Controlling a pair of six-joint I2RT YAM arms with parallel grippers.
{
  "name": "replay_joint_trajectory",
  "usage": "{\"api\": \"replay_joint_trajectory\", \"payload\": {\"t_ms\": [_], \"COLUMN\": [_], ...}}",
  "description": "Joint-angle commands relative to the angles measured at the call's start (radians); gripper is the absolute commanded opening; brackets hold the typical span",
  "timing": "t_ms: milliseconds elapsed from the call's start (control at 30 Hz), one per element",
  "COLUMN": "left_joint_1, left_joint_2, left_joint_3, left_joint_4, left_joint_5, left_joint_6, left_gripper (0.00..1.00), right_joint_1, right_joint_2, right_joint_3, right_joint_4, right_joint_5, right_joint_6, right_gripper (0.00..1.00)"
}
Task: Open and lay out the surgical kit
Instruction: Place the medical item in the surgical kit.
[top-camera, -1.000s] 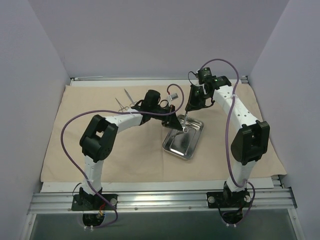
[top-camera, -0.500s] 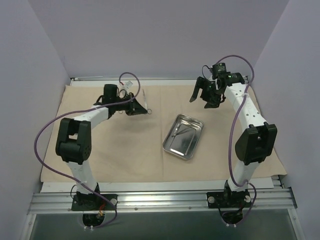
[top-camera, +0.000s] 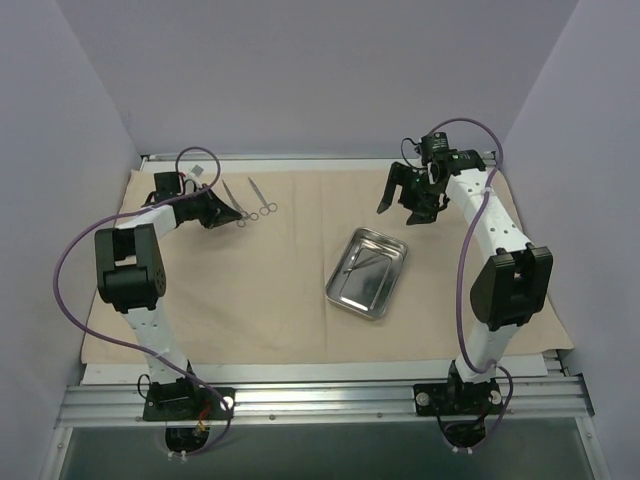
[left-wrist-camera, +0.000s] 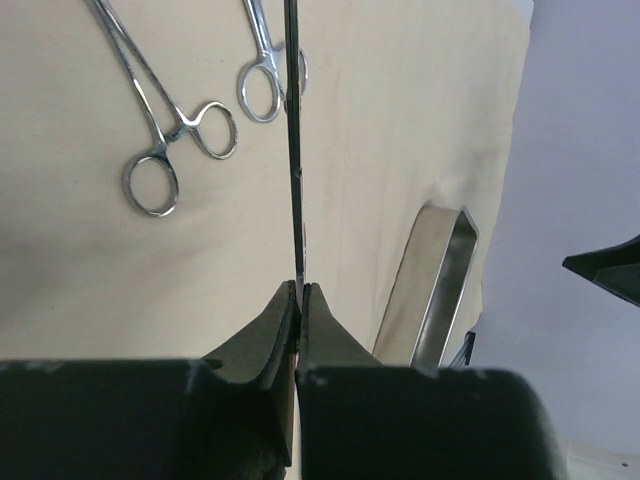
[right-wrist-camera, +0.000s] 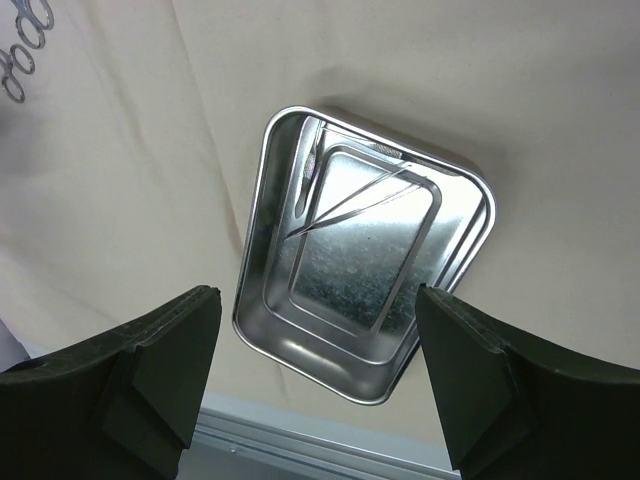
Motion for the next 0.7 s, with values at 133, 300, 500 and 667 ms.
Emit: {"api": "replay_joint_trajectory", "payload": {"t_ms": [133,300,500,667], "left_joint_1": [0.045,0.075,0.083,0.094], "left_joint_2": [0.088,0.128,0.177,0.204], "left_joint_3": [0.122,0.14,0.176,0.194], "left_joint_4": [-0.064,-0.107,-0.158,-0.164], "left_joint_5": [-0.02,-0.022,-0.01,-0.008], "left_joint_6": [0.029,0.043,0.078,0.078], "left_gripper": [0.02,0.02,0.02,0.02], "right_joint_1": [-0.006,-0.017,-0.02,-0.02], "right_joint_2": [-0.042,-0.037,-0.025,-0.019], "right_joint_3": [-0.025,-0.034,-0.039,-0.036], "right_joint_4": [-0.044,-0.047,-0.036,-0.032], "right_joint_5": [-0.011,-0.01,-0.019,-0.02], "right_joint_6": [-0.021,-0.024,-0.015,-0.006], "right_gripper": [0.8,0.8,0.8,0.8]}}
